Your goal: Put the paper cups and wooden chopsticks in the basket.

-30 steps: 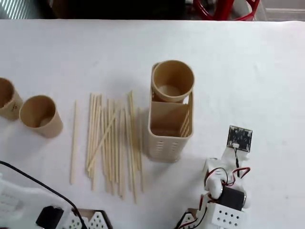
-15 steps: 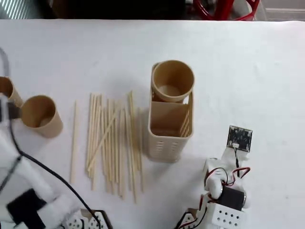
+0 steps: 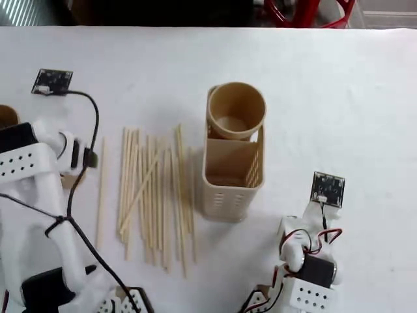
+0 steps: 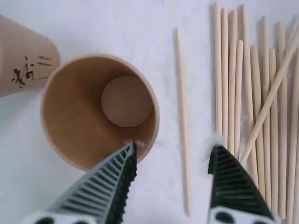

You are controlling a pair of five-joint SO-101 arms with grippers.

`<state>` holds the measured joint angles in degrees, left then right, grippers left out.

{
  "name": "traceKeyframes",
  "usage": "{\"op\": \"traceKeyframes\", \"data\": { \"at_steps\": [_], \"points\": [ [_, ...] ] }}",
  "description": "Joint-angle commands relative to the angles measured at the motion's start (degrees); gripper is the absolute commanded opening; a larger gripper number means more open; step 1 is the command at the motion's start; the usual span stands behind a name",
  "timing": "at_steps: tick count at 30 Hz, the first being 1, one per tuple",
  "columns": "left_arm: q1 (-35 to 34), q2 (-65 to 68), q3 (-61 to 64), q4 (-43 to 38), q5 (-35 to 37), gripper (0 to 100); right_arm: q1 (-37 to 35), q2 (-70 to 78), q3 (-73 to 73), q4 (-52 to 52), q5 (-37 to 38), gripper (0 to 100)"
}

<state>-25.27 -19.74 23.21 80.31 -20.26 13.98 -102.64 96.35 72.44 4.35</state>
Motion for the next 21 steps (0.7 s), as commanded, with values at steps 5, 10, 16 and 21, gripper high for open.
{"op": "traceKeyframes", "data": {
  "at_steps": [5,10,16,21],
  "points": [
    [0.92,0.40,4.66,-5.27,0.70,25,0.40,-0.40,0.53,0.31,0.00,1.9],
    [0.92,0.40,9.67,-11.52,0.70,16,0.40,-0.40,0.53,0.31,0.00,1.9],
    [1.01,-0.13,11.16,-14.95,0.70,11,0.40,-0.40,0.53,0.31,0.00,1.9],
    [1.10,-0.57,6.51,-14.33,2.64,2,0.40,-0.40,0.53,0.31,0.00,1.9]
  ]
}}
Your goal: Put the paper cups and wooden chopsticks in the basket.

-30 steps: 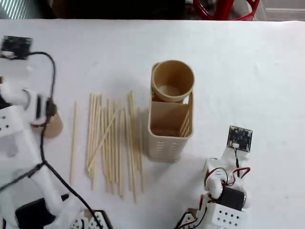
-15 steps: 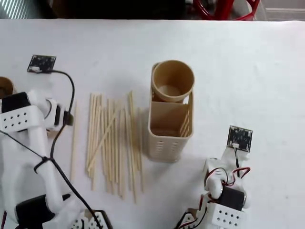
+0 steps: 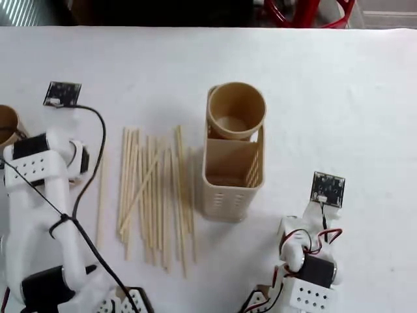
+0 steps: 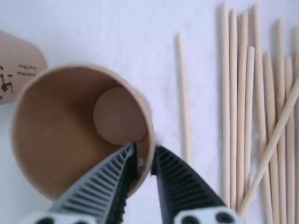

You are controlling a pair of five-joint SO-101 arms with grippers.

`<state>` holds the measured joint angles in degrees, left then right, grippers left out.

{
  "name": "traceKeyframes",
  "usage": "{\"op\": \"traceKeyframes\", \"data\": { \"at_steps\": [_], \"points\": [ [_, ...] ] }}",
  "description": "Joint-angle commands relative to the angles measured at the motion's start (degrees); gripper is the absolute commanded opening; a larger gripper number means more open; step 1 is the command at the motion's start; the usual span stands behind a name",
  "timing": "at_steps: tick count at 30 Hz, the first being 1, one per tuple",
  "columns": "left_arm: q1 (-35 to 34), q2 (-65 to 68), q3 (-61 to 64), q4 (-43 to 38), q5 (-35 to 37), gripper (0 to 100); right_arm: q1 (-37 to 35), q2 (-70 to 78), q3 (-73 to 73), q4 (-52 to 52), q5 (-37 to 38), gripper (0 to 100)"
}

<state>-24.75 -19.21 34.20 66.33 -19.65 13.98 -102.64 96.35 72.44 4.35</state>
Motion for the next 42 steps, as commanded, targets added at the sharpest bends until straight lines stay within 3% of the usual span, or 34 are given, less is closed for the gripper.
{"op": "traceKeyframes", "data": {
  "at_steps": [1,6,11,18,30,35,42],
  "points": [
    [0.57,-1.63,-6.07,0.44,3.87,2,0.40,-0.40,0.53,0.31,0.00,1.9],
    [5.67,-6.64,-17.14,8.35,8.88,2,0.40,-0.40,0.53,0.31,0.00,1.9],
    [20.18,-13.23,-27.69,13.45,12.04,2,0.40,-0.40,0.53,0.31,0.00,1.9],
    [38.11,-17.19,-32.18,5.54,11.78,2,0.40,-0.40,0.53,0.31,0.00,1.9],
    [51.47,-17.54,-16.62,-22.68,9.49,2,0.40,-0.40,0.53,0.31,0.00,1.9],
    [56.13,-17.63,-16.09,-23.12,8.18,2,0.40,-0.40,0.53,0.31,0.00,1.9],
    [59.65,-21.67,-17.41,-16.00,8.18,2,0.40,-0.40,0.53,0.31,0.00,1.9]
  ]
}}
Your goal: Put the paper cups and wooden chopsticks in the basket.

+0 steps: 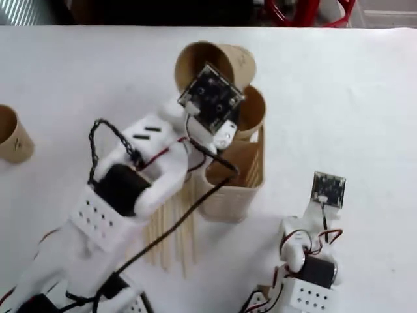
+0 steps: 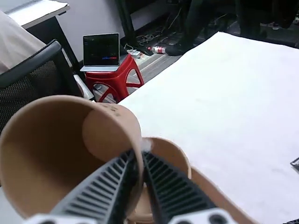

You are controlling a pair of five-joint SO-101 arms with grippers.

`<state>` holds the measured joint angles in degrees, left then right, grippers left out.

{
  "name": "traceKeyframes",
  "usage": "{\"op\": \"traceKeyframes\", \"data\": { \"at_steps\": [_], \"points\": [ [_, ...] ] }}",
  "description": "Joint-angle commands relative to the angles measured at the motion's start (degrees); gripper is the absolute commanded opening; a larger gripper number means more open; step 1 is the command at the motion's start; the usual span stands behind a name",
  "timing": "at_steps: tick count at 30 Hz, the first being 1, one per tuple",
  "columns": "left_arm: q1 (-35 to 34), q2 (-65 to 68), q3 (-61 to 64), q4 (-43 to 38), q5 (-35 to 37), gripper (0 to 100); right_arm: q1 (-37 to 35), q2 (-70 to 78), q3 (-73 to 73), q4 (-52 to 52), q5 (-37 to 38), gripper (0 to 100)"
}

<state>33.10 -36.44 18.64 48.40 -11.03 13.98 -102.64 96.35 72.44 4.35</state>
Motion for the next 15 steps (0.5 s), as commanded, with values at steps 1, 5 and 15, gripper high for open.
{"op": "traceKeyframes", "data": {
  "at_steps": [1,5,15],
  "points": [
    [2.07,-5.76,-1.85,3.08,-0.44,2,0.40,-0.40,0.53,0.31,0.00,1.9],
    [2.24,-6.64,-1.49,6.68,-0.44,2,0.40,-0.40,0.53,0.31,0.00,1.9],
    [4.26,2.86,-1.32,6.77,-0.44,2,0.40,-0.40,0.53,0.31,0.00,1.9]
  ]
}}
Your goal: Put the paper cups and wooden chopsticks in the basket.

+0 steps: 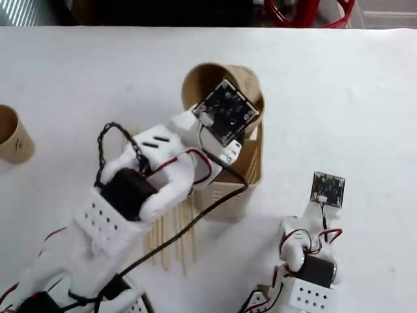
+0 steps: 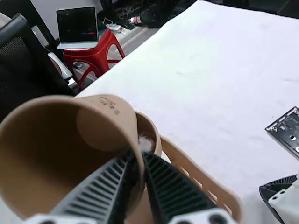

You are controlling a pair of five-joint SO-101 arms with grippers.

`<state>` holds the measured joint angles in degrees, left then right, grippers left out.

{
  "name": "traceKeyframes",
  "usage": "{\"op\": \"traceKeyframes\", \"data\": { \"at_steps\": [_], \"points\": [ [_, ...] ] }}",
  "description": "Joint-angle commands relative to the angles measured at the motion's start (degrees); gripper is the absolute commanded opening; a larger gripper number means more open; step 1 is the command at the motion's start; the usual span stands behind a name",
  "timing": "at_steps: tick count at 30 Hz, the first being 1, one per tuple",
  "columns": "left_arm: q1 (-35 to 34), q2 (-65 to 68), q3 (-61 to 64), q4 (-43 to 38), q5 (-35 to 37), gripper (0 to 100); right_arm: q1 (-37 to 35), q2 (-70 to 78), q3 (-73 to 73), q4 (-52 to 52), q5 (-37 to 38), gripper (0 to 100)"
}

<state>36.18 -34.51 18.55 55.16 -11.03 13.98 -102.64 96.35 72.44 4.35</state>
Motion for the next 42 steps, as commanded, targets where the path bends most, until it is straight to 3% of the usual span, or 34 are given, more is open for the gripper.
{"op": "traceKeyframes", "data": {
  "at_steps": [1,10,27,33,42],
  "points": [
    [1.63,0.92,-1.14,0.35,-0.44,2,0.40,-0.40,0.53,0.31,0.00,1.9],
    [2.51,-1.36,-4.31,6.24,-0.53,2,0.40,-0.40,0.53,0.31,0.00,1.9],
    [2.24,-1.98,-4.57,3.60,-5.36,2,0.40,-0.40,0.53,0.31,0.00,1.9],
    [2.15,-1.98,-4.75,3.16,-5.36,12,0.40,-0.40,0.53,0.31,0.00,1.9],
    [2.15,-2.15,-4.92,2.37,-5.36,12,0.40,-0.40,0.53,0.31,0.00,1.9]
  ]
}}
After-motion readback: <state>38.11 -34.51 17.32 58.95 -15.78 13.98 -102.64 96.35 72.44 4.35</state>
